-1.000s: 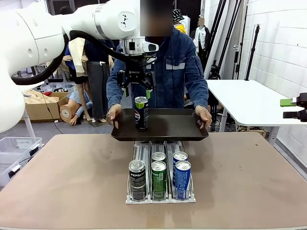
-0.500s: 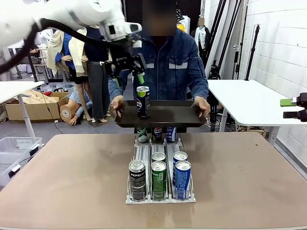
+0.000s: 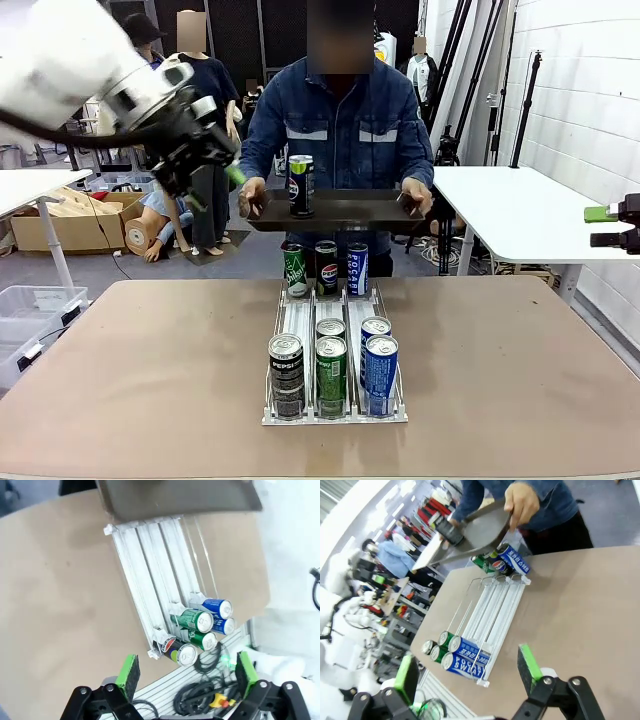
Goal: Retrieve and hand over the desired beverage to the person.
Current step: Pick up another can of the same type that the person held from the Automatic Can Dispenser.
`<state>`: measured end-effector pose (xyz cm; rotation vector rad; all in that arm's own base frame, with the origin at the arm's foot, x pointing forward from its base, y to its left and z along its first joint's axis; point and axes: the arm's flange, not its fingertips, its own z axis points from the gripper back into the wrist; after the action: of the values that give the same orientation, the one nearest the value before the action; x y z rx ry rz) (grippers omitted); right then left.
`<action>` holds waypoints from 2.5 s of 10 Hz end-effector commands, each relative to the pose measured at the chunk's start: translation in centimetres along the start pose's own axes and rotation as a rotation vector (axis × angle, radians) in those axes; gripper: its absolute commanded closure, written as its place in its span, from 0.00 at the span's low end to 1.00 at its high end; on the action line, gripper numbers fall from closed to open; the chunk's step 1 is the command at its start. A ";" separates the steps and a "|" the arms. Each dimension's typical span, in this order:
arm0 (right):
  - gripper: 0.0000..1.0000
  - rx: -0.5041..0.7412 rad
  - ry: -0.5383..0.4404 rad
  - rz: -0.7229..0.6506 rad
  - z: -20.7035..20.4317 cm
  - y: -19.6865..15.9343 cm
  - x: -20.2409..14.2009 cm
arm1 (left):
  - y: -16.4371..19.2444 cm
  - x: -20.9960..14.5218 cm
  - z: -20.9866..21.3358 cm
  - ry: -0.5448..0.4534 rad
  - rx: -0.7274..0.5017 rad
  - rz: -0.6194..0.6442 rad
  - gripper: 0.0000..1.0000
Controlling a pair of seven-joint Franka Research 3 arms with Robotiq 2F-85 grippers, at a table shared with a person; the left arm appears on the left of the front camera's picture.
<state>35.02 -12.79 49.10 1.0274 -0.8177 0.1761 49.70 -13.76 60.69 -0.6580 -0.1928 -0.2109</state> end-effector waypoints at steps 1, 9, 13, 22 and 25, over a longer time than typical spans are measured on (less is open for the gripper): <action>0.00 0.003 0.000 0.005 -0.1 0.0 0.0 | 6.2 -4.1 -0.1 -0.027 -0.229 -0.012 0.00; 0.00 0.003 0.000 0.005 -0.1 0.0 0.0 | 21.1 -9.5 -3.5 -0.096 -0.685 -0.029 0.00; 0.00 0.003 0.000 0.005 -0.1 0.0 0.0 | 21.7 -12.5 -2.0 -0.330 -0.686 -0.011 0.00; 0.00 0.003 0.000 0.005 -0.1 0.0 0.0 | 17.8 -11.4 0.6 -0.251 -0.525 -0.095 0.00; 0.00 0.003 0.000 0.005 -0.1 0.0 0.0 | 18.5 -12.1 0.6 -0.314 -0.590 -0.081 0.00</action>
<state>35.03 -12.77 49.10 1.0274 -0.8172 0.1765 42.77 2.28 47.40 -1.2539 -0.4560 -0.2566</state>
